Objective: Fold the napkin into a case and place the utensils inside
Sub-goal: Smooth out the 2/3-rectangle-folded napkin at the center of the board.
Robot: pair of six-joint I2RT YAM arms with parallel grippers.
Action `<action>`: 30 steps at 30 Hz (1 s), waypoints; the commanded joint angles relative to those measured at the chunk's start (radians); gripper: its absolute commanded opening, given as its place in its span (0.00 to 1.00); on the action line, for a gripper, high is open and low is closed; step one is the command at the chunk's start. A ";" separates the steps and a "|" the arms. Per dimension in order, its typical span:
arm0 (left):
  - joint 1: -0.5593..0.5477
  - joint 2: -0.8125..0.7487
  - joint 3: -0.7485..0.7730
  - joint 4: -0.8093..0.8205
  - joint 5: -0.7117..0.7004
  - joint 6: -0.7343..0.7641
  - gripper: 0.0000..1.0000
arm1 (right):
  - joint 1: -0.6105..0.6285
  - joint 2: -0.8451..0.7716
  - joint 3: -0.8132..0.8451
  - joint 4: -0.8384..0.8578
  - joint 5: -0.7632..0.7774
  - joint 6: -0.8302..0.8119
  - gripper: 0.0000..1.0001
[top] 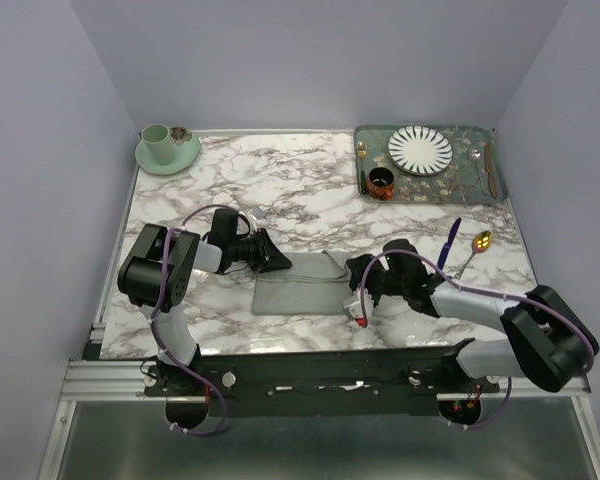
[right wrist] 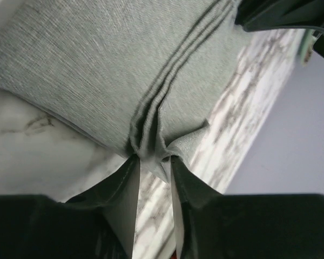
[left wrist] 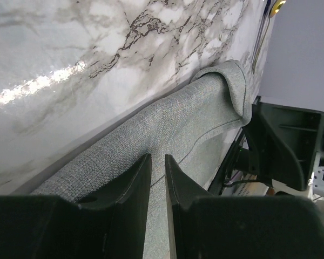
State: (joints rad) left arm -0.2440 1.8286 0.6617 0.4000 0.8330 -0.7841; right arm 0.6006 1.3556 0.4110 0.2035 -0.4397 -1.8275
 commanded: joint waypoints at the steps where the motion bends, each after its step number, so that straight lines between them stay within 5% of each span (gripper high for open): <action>1: 0.003 0.043 -0.022 -0.047 -0.075 0.020 0.30 | -0.005 -0.143 0.009 -0.088 0.062 0.160 0.59; 6: 0.003 0.038 -0.030 -0.047 -0.081 0.022 0.30 | -0.005 -0.259 0.037 -0.199 0.084 0.252 0.60; 10: 0.003 0.034 -0.033 -0.044 -0.081 0.020 0.29 | -0.012 -0.297 0.165 -0.356 0.084 0.542 0.59; 20: -0.009 0.020 -0.045 -0.020 -0.083 0.009 0.29 | -0.034 0.124 0.754 -0.591 0.036 1.497 0.52; 30: -0.011 0.000 -0.053 -0.016 -0.080 0.009 0.29 | -0.154 0.425 0.777 -0.555 -0.209 2.007 0.46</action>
State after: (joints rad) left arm -0.2443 1.8297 0.6437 0.4393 0.8314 -0.8009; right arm 0.5087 1.6852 1.2194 -0.3222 -0.4843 -0.1295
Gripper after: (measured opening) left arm 0.285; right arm 0.470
